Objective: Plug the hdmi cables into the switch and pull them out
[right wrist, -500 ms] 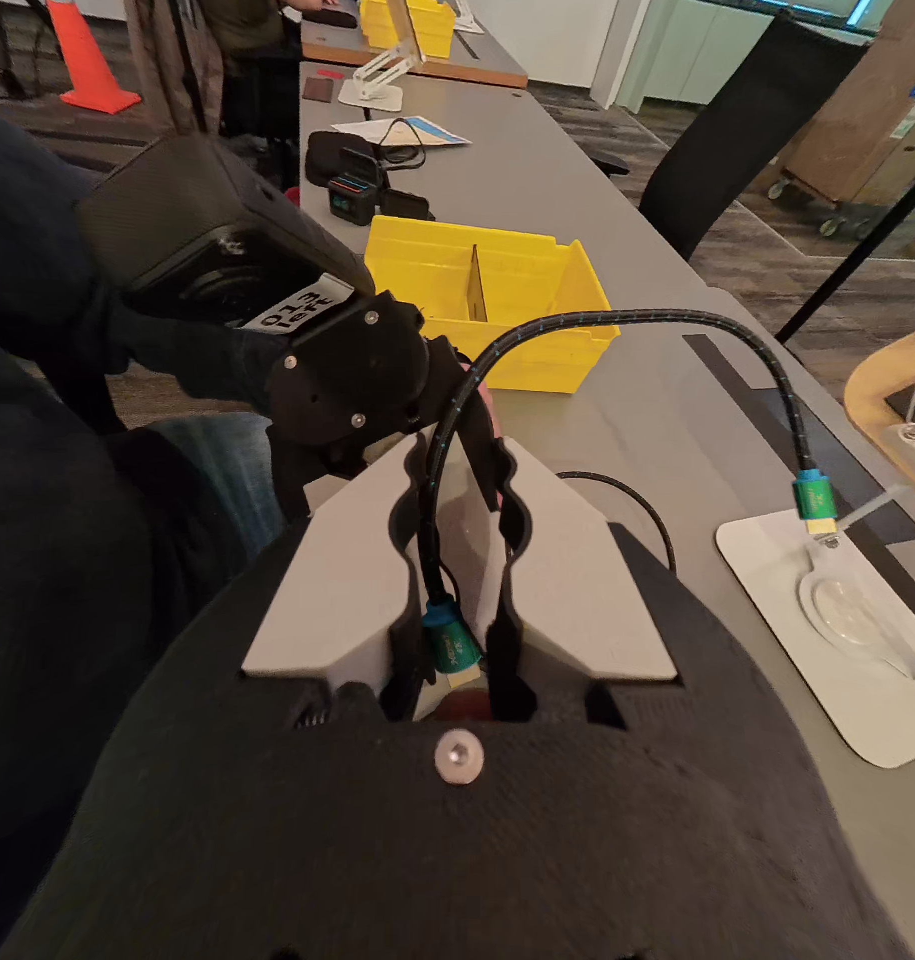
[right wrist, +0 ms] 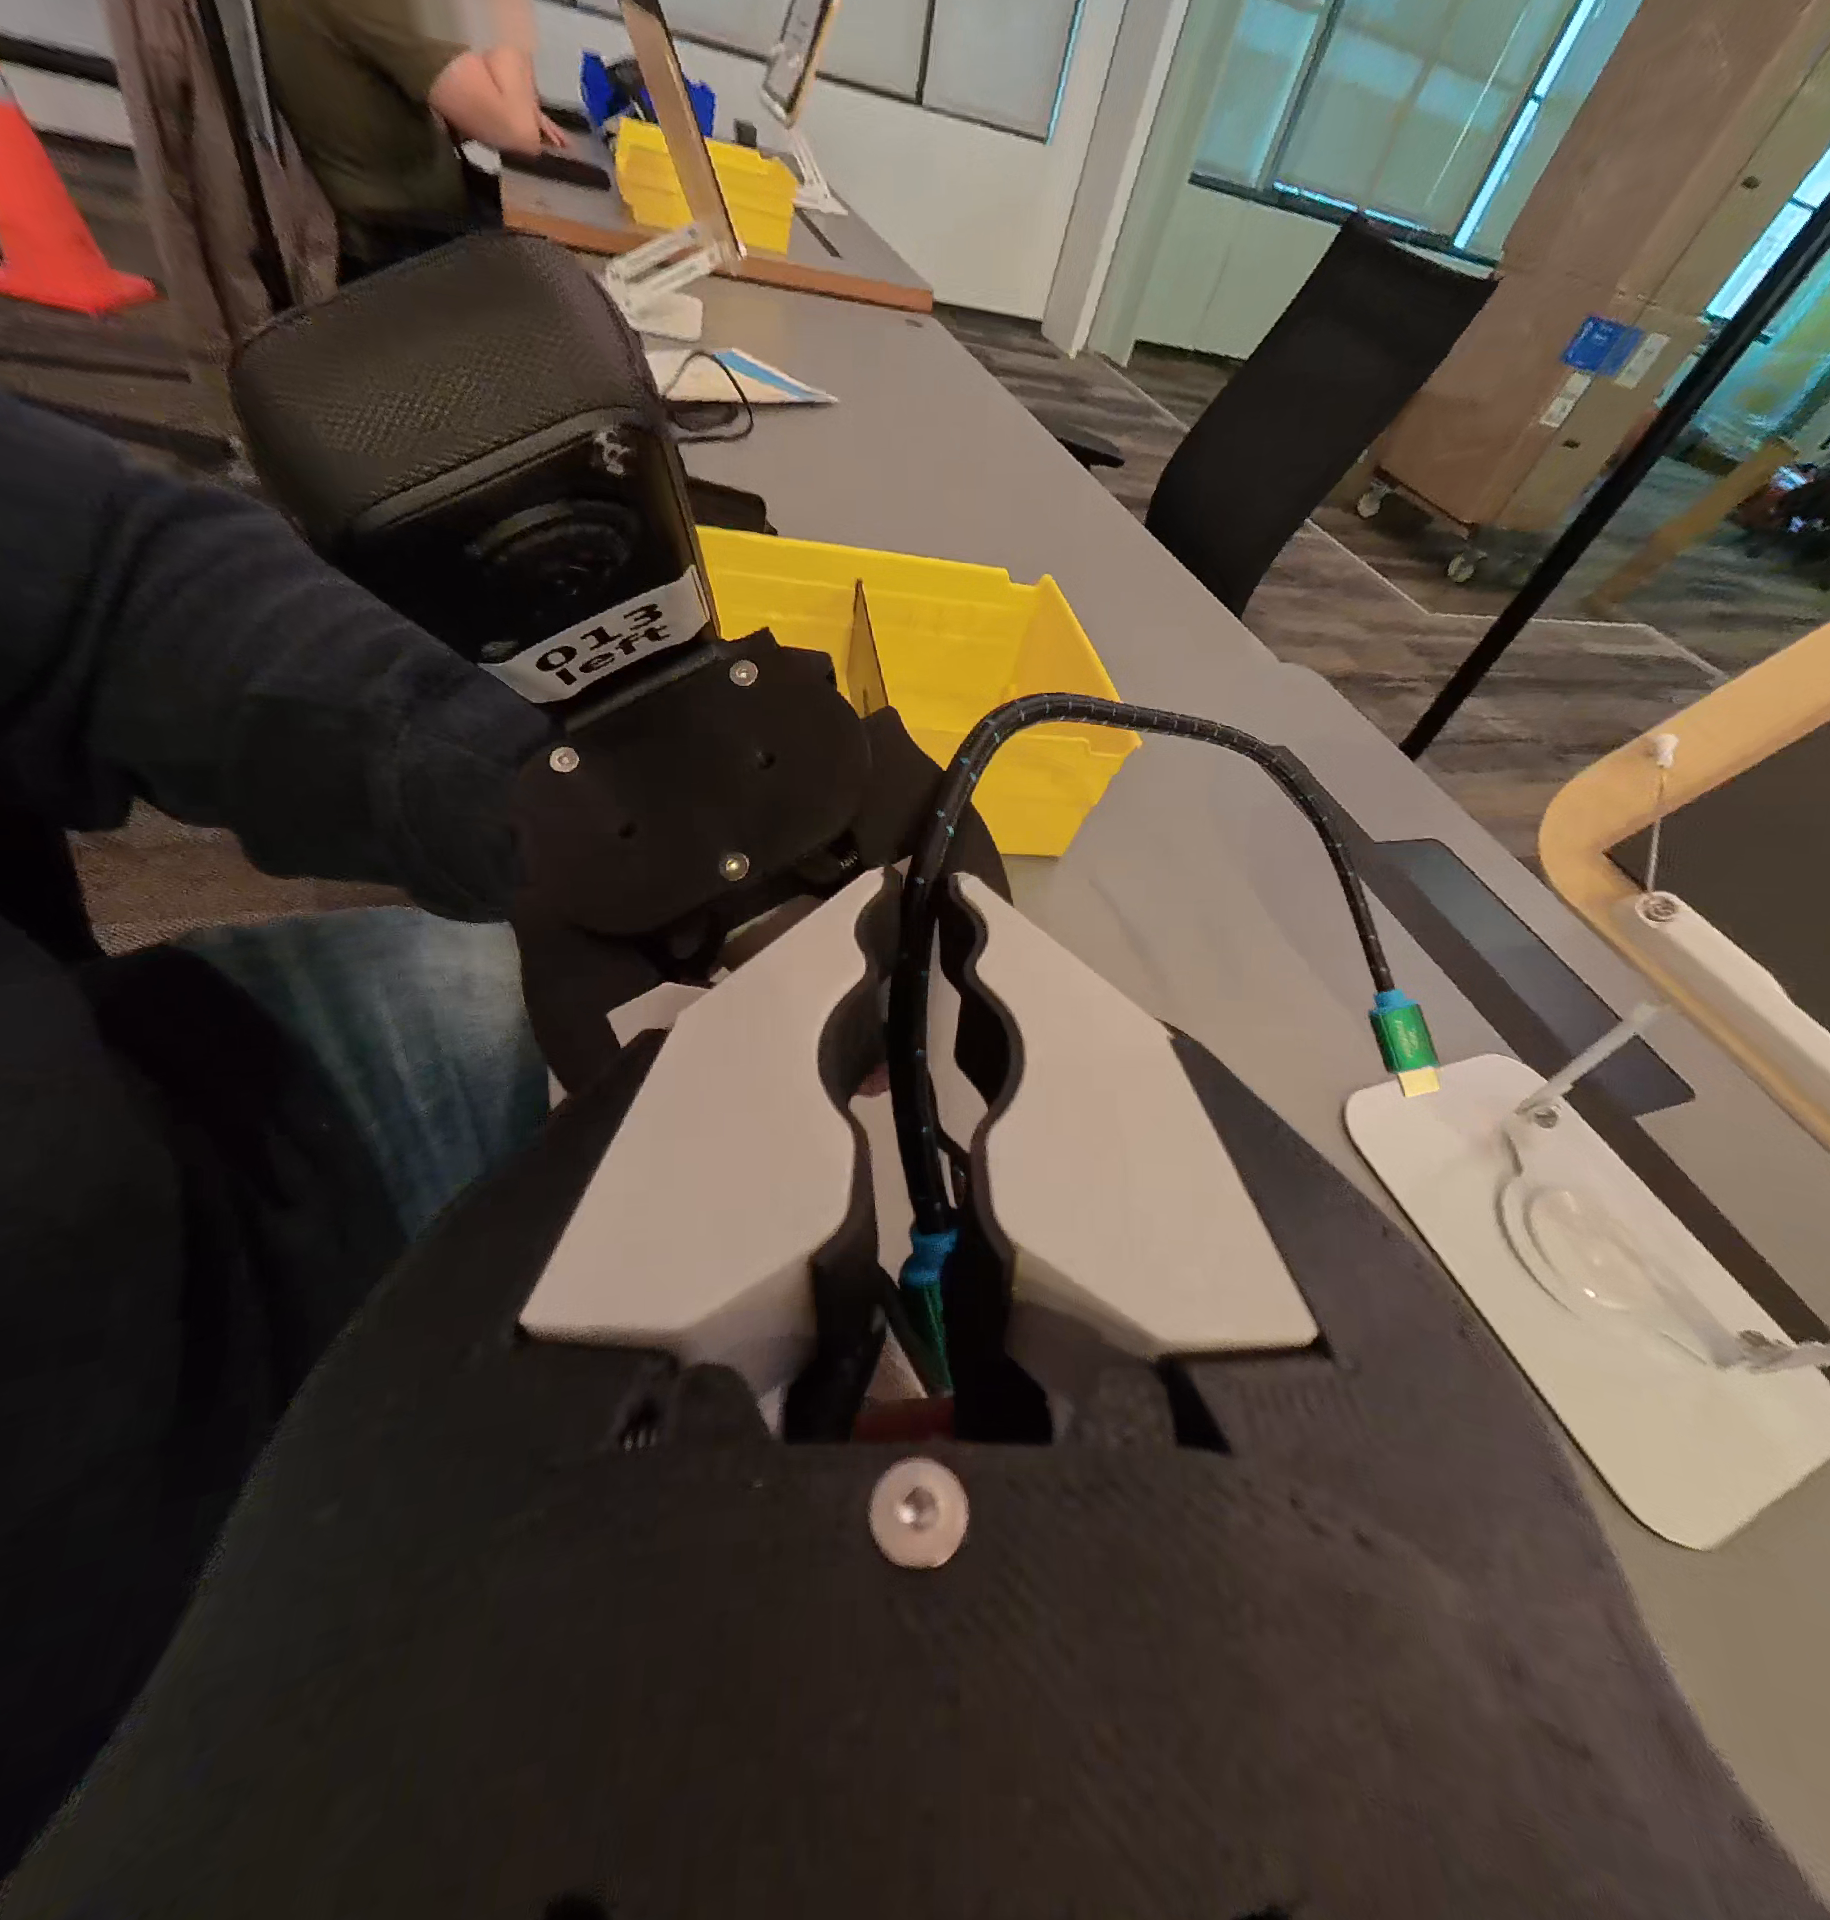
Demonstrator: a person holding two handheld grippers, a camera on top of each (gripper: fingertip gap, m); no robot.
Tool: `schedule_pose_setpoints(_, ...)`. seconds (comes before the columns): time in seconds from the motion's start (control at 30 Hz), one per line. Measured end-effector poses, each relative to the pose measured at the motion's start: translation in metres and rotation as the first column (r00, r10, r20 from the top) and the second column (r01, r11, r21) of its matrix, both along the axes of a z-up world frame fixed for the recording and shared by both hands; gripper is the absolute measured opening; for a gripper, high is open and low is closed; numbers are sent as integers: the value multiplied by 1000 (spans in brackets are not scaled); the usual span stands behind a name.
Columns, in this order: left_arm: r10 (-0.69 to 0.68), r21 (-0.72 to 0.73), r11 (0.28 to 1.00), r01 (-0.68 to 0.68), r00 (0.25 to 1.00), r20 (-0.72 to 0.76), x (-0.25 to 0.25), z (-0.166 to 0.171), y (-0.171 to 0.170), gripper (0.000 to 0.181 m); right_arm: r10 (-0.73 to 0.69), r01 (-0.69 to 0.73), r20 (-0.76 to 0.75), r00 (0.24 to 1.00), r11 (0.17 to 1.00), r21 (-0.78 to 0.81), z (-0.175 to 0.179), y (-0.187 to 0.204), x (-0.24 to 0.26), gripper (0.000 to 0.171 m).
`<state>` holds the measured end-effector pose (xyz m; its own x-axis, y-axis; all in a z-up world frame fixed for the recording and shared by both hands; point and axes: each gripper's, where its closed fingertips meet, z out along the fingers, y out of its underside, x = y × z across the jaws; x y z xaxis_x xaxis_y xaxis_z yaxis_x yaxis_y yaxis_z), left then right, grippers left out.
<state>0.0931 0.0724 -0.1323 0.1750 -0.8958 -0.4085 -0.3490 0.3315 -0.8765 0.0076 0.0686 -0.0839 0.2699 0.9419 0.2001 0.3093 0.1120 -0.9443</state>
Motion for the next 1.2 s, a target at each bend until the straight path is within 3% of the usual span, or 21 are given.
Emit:
schedule_pose_setpoints(0.03, 2, -13, 1000, -2, 1000, 8, 0, 1, 0, 20, 12, -12, -11, 1000, 1000, -1, 1, -2, -1, 5)
schedule_pose_setpoints(0.33, -7, -131, 991, 19, 996, 92, -2, 11, 1, 21, 79, -79, -59, 995, 997, 0, 7, -13, -3, 4)
schedule_pose_setpoints(0.53, -3, -135, 991, 15, 996, 89, -2, 10, 0, 20, 106, -106, -58, 993, 994, 2, 5, -17, -4, 4)
schedule_pose_setpoints(0.87, 28, 147, 989, -30, 999, 16, -4, 9, 2, 13, 162, -166, -61, 985, 984, -64, 1, -23, -5, 11)
schedule_pose_setpoints(0.97, 25, 155, 987, -28, 999, 22, -3, 9, 0, 13, 159, -162, -53, 986, 984, -66, 1, -22, -4, 7)
schedule_pose_setpoints(1.2, 25, 124, 992, -31, 998, 49, -6, 10, 4, 11, 106, -120, -134, 985, 987, -105, 17, -8, 18, 23)
